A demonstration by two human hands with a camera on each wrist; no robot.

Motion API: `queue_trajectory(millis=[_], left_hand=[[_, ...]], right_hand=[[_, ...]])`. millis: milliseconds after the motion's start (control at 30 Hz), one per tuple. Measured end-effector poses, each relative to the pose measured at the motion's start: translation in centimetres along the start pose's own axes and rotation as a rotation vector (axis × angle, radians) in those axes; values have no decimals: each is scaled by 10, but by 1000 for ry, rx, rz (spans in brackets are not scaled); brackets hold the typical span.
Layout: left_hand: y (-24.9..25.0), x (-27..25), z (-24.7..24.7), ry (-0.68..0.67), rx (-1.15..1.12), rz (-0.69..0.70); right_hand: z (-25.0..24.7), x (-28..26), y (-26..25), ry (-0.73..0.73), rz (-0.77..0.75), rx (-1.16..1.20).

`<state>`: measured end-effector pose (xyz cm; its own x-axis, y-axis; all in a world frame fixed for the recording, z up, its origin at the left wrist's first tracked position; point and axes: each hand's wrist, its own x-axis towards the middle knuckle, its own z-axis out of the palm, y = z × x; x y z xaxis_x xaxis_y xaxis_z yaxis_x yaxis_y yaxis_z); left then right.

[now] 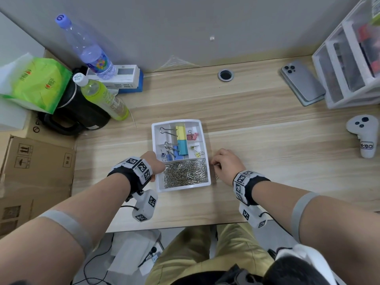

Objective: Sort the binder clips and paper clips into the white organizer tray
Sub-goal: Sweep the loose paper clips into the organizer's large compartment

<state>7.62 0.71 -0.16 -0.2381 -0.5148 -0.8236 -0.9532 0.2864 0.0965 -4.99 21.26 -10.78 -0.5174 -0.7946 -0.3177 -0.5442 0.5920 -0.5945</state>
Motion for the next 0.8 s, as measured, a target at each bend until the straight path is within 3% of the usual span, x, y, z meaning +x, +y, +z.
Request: queue_trajectory(millis=[300,467,800], left_hand=[[0,-2,1,2,2,3],[-1,-1,-1,-1,-12,-4],[-3,-1,-1,6,0,12]], right_hand=[[-20,7,-6,-78,9,-55],[-32,7,-13,-69,66,76],[-16,8,-83,-193,3,274]])
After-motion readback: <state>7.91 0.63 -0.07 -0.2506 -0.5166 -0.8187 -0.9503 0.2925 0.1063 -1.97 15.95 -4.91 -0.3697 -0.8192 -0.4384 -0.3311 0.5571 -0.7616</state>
